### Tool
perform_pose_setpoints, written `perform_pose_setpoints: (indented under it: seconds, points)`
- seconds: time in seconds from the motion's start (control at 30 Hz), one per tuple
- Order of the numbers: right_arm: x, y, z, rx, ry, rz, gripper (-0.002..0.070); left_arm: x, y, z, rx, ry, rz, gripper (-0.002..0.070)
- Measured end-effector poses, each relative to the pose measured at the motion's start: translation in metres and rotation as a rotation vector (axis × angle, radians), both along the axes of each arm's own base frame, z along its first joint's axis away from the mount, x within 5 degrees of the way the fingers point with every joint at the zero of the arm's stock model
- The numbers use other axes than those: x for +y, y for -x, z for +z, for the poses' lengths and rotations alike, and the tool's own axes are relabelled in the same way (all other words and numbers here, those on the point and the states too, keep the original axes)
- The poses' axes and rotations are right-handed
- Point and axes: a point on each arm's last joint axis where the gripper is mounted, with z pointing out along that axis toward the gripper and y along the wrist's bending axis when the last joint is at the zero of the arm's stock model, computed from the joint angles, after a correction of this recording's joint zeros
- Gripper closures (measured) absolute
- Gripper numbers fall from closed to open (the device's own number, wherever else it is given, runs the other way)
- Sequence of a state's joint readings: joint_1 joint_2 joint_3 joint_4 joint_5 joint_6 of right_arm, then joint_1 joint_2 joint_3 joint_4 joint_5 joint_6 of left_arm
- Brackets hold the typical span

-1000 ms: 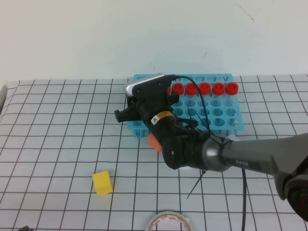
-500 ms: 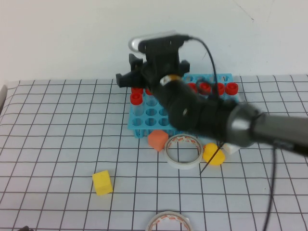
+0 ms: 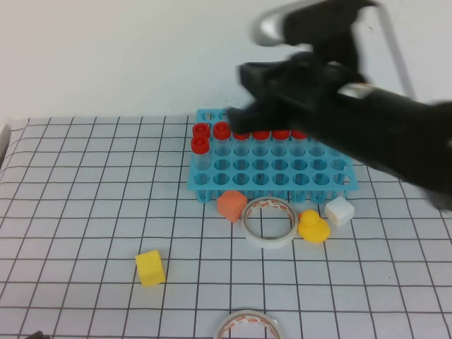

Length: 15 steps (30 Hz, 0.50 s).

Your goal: Place the test tubes

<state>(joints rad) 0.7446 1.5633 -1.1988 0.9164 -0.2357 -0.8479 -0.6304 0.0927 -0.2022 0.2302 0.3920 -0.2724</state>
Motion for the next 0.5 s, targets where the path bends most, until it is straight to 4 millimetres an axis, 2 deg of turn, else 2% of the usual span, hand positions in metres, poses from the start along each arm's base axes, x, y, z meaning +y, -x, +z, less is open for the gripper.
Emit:
perform_pose_setpoints:
  seconds: [0.37, 0.5]
  points:
    - [-0.086, 0.112, 0.029, -0.148, 0.08, 0.159, 0.0678, 0.0, 0.0, 0.0, 0.0, 0.0, 0.0, 0.0676]
    - [-0.118, 0.145, 0.012, -0.222, 0.131, 0.156, 0.0678, 0.0, 0.0, 0.0, 0.0, 0.0, 0.0, 0.0676]
